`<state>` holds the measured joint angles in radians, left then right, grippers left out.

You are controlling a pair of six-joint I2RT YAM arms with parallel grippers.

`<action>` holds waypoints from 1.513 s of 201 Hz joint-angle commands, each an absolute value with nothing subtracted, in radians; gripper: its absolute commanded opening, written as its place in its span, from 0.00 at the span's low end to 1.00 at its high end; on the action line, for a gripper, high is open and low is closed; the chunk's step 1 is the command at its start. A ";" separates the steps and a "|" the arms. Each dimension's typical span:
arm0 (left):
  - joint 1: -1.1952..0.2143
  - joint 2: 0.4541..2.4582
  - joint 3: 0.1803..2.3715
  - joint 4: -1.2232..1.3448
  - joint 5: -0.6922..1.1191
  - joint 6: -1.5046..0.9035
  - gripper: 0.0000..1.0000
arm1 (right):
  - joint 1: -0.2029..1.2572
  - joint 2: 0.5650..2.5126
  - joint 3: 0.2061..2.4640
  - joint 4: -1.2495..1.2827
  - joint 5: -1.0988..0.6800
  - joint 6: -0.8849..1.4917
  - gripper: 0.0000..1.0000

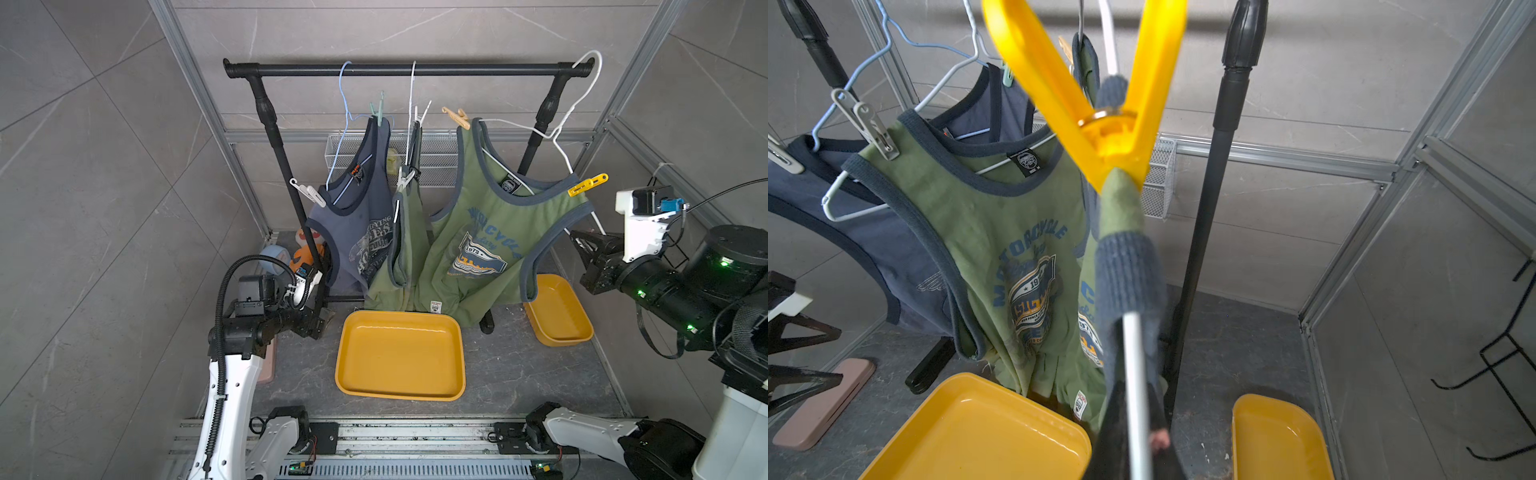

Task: Remove the clothespins securing tank tops to the hanger
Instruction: Pick up the hanger from the clothesline.

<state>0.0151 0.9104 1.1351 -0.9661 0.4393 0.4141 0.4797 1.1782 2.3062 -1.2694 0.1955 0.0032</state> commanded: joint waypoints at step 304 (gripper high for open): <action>0.012 0.929 1.143 -0.967 0.518 0.417 1.00 | 0.486 1.126 2.656 -1.127 -0.040 0.062 0.00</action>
